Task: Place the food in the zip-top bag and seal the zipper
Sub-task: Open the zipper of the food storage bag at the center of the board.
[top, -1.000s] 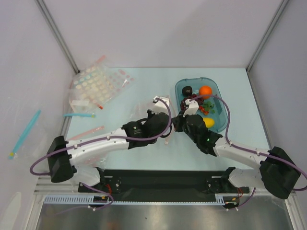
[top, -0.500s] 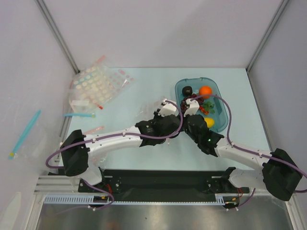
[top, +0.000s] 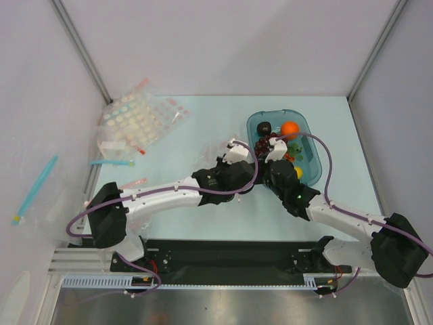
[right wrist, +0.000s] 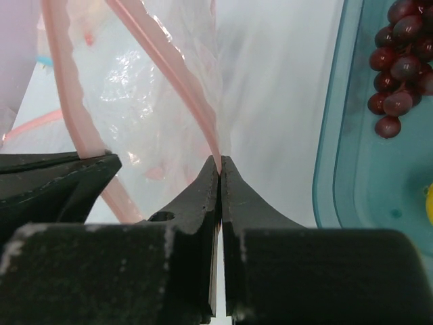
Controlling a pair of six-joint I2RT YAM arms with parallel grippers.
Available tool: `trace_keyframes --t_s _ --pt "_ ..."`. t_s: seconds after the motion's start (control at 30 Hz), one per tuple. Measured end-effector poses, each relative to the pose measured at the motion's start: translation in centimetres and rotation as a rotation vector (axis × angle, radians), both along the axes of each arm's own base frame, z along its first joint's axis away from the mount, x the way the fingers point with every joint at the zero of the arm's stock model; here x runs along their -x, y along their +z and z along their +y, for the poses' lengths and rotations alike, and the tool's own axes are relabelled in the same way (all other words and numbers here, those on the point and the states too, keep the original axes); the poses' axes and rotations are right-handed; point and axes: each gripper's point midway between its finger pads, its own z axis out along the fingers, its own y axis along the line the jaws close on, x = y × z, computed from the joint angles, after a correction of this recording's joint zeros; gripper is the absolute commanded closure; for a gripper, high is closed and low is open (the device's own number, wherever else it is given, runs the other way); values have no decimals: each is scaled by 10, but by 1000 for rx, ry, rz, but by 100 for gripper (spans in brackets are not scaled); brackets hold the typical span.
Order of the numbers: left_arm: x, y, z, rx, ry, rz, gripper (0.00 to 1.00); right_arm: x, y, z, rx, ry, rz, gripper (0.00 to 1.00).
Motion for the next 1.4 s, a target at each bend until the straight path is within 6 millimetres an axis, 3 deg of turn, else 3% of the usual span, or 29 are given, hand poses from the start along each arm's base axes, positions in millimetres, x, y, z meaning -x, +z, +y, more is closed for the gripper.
trace_keyframes --t_s 0.27,0.6,0.83,0.93,1.2,1.4 --pt "2 8 8 -34 16 12 100 -11 -8 -13 -28 -33 42 99" --pt "13 36 34 -2 65 17 100 -37 -53 -42 -44 -123 198 91" --pt "17 45 43 11 76 14 100 -32 -56 -28 -53 -61 219 50" --pt "17 44 48 -14 85 12 100 -29 -51 -19 -41 -23 200 40" --pt "12 37 50 -62 104 21 100 -11 -41 12 28 98 141 32" --pt "1 15 53 -105 131 63 100 -8 -40 15 49 125 121 32"
